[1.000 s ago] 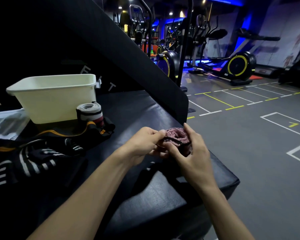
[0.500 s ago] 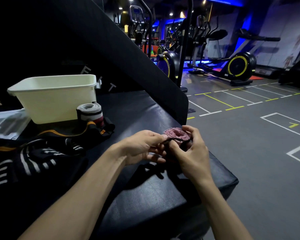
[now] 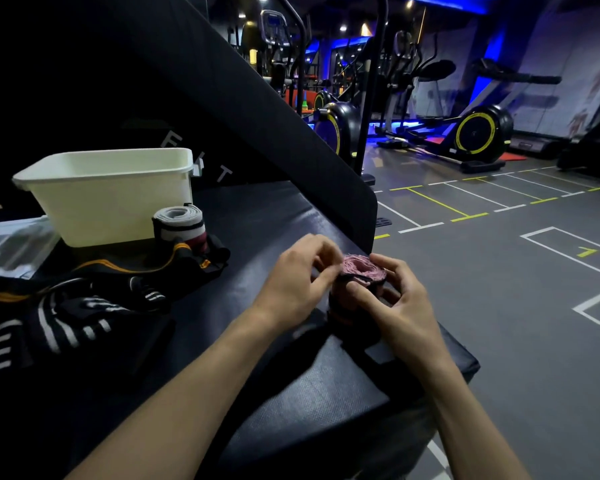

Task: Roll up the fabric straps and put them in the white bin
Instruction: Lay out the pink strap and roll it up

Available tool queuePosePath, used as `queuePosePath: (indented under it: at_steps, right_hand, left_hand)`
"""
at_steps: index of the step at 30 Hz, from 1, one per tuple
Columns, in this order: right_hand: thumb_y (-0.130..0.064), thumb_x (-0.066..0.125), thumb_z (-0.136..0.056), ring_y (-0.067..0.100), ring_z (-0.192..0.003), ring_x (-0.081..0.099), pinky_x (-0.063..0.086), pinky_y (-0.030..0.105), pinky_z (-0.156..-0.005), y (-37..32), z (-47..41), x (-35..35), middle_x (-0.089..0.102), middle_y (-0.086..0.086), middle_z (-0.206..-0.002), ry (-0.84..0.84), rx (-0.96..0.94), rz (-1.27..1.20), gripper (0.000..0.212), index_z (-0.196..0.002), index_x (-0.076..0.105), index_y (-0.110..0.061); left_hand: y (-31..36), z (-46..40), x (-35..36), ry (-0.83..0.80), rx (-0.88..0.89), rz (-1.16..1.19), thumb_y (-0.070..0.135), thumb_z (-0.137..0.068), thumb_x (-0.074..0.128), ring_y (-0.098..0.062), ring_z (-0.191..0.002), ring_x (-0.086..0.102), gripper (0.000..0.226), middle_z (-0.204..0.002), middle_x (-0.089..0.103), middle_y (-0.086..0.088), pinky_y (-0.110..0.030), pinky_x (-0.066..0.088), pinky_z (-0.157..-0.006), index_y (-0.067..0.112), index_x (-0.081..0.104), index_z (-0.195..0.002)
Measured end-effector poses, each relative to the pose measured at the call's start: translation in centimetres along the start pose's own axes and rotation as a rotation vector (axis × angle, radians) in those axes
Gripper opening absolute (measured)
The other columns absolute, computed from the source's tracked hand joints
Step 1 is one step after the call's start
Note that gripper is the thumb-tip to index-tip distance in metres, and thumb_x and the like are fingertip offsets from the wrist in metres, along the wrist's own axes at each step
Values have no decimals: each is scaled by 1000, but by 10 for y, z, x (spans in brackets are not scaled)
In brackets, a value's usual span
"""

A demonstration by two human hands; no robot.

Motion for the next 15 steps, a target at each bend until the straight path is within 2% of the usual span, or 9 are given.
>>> queuePosePath:
  at_steps: [2, 4, 7, 9, 11, 15]
  right_hand:
    - [-39, 86, -77, 8, -104, 71, 58, 35, -95, 1, -1, -1, 72, -6, -116, 30, 4, 1, 56, -126, 61, -26]
    - [-55, 82, -69, 7, -104, 70, 57, 31, -91, 2, 0, -6, 72, -8, -115, 82, 17, 0, 68, -126, 60, -27]
    - [-61, 85, -66, 2, -97, 70, 57, 22, -83, -1, 1, -8, 71, -11, -112, 113, 26, 37, 72, -125, 60, -28]
    - [-68, 82, -63, 4, -92, 72, 58, 24, -80, -1, 1, -7, 73, -11, -109, 110, 38, 55, 72, -121, 63, -30]
    - [-69, 77, -63, 6, -91, 73, 59, 28, -81, -1, 2, -5, 75, -10, -104, 91, 44, 61, 68, -118, 67, -29]
    - [-57, 76, -75, 2, -97, 71, 58, 28, -88, 0, 4, -2, 75, -13, -106, 61, 63, 34, 55, -121, 67, -29]
  left_hand:
    - [18, 1, -1, -1, 195, -62, 9, -96, 67, -9, -87, 66, 12, -96, 65, 6, -24, 54, -77, 17, 75, -99]
    - [28, 2, -1, -36, 254, -64, 11, -95, 68, -9, -89, 67, 15, -99, 65, 6, -25, 56, -79, 16, 77, -106]
    - [32, 3, -5, -53, 299, -127, 15, -91, 73, -6, -87, 66, 17, -99, 67, 7, -30, 57, -80, 15, 77, -107]
    - [33, 2, -9, -55, 324, -165, 21, -91, 71, -7, -86, 67, 17, -98, 68, 7, -32, 57, -79, 16, 77, -106]
    - [35, 3, -12, -52, 350, -198, 24, -91, 68, -10, -83, 67, 19, -98, 70, 6, -35, 57, -77, 16, 77, -105]
    - [40, 4, -11, -33, 393, -293, 26, -94, 64, -18, -79, 68, 17, -93, 69, 4, -42, 57, -69, 17, 76, -102]
Point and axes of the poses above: each hand's wrist, its own z-axis away from the middle knuckle, its own x-axis out of the palm, y = z × x, the point moved 8 cm from there along -z, towards the middle knuckle
